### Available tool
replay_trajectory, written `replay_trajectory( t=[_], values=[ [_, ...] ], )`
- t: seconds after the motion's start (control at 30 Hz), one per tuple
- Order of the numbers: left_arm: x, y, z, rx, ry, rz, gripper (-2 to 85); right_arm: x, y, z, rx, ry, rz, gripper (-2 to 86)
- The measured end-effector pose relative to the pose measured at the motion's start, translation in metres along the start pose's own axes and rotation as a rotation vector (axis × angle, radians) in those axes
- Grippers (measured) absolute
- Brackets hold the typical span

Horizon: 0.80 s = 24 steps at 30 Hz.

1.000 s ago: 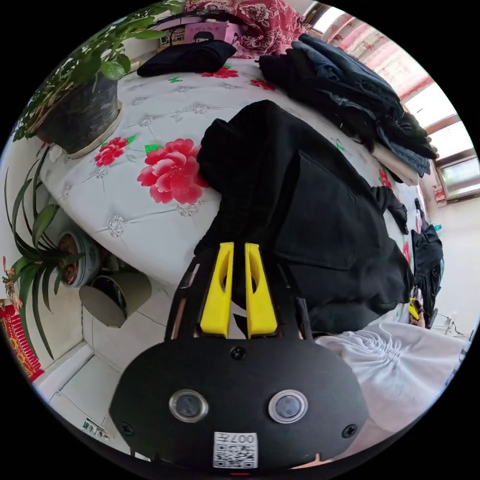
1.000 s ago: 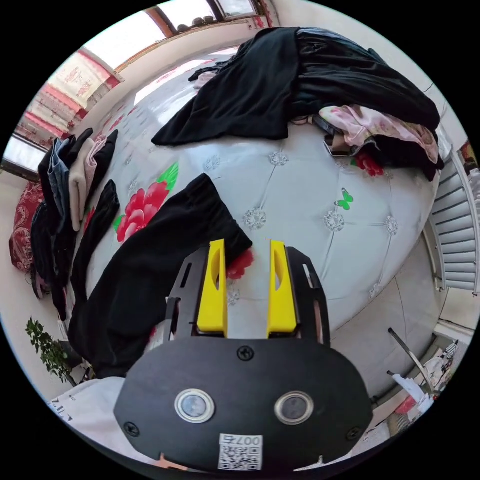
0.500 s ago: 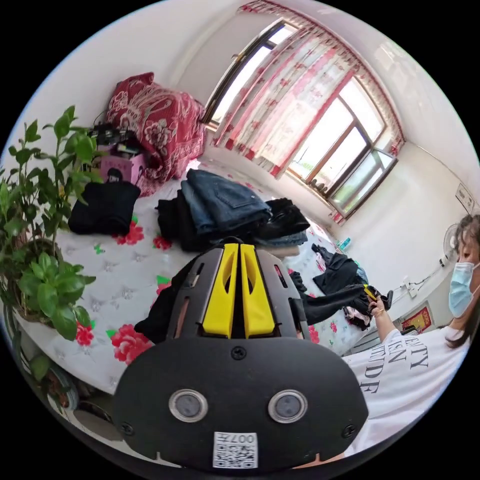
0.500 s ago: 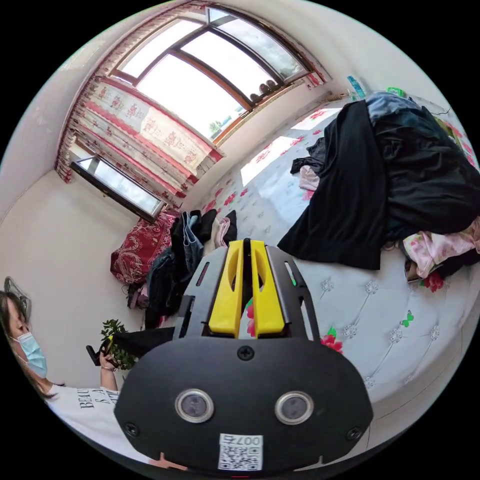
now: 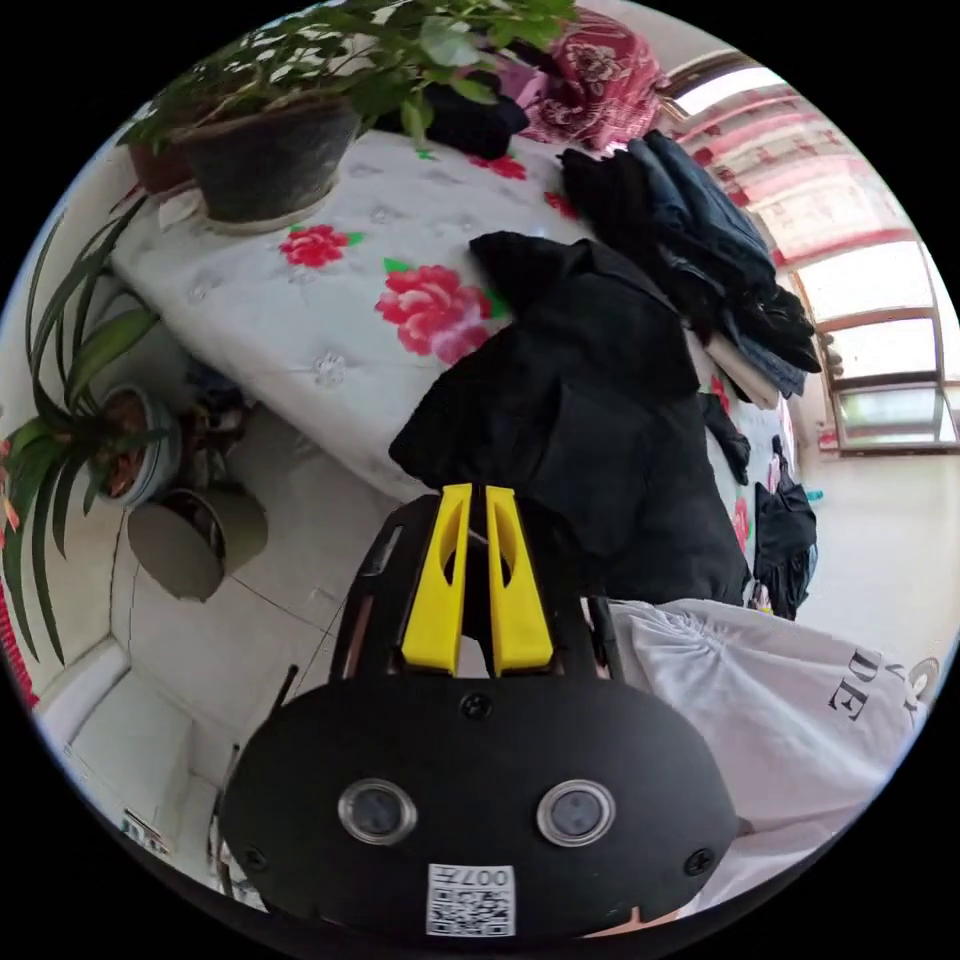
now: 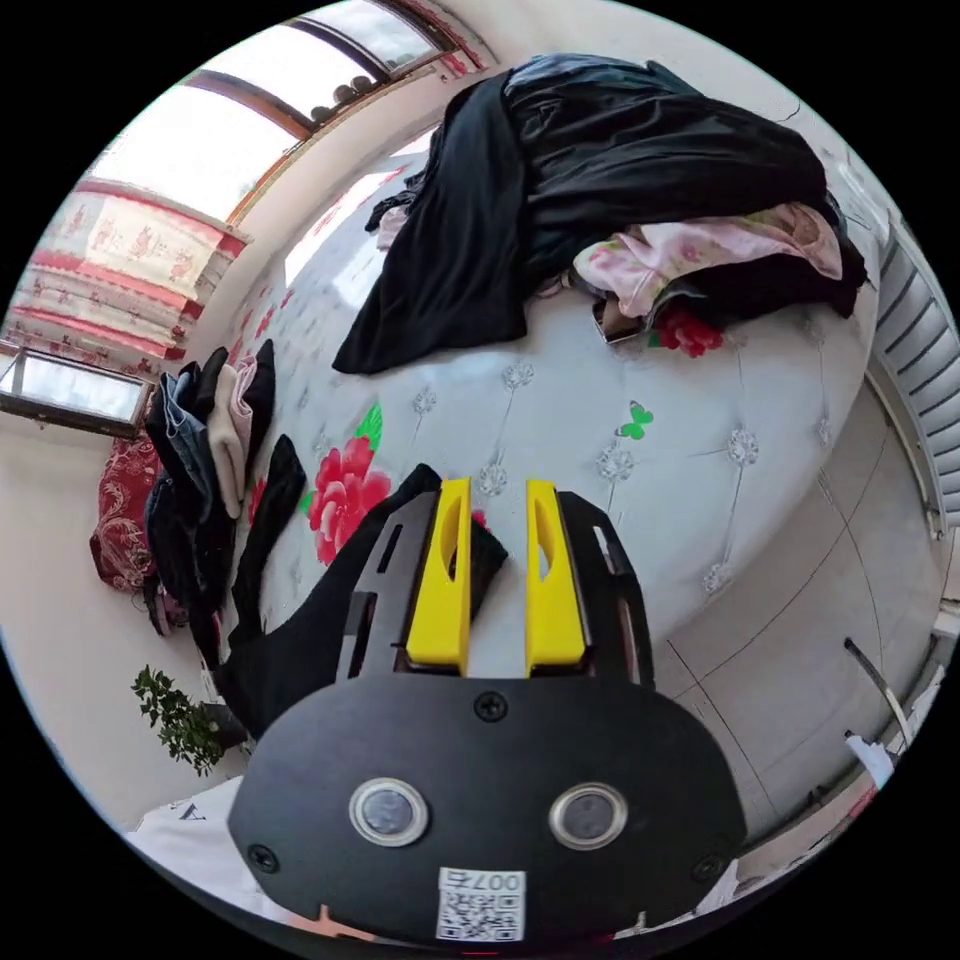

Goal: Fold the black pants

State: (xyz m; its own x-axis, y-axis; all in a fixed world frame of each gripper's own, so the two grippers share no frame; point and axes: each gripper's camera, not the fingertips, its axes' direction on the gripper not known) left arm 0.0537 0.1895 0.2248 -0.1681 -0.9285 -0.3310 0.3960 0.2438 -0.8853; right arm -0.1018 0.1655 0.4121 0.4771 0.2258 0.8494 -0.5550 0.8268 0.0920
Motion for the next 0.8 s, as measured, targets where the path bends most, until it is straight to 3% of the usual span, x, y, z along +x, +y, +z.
replay_trajectory(
  t=[0.17,0.3,0.5,0.8],
  values=[
    [0.02,0.006,-0.012,0.115,-0.045,-0.015,4.4,-0.059,-0.005,0.008,0.077,-0.017,-0.133,4.9],
    [0.071,-0.045,-0.011,0.166,-0.025,0.108,5.6,-0.166,-0.034,0.053,-0.033,-0.047,-0.386,7.4],
    [0.148,-0.129,0.02,0.171,0.015,0.198,6.8,-0.319,-0.063,0.137,-0.15,-0.115,-0.584,11.5],
    [0.195,-0.19,0.049,0.152,-0.03,0.164,7.9,-0.429,-0.109,0.24,-0.233,0.048,-0.636,11.4]
  ],
)
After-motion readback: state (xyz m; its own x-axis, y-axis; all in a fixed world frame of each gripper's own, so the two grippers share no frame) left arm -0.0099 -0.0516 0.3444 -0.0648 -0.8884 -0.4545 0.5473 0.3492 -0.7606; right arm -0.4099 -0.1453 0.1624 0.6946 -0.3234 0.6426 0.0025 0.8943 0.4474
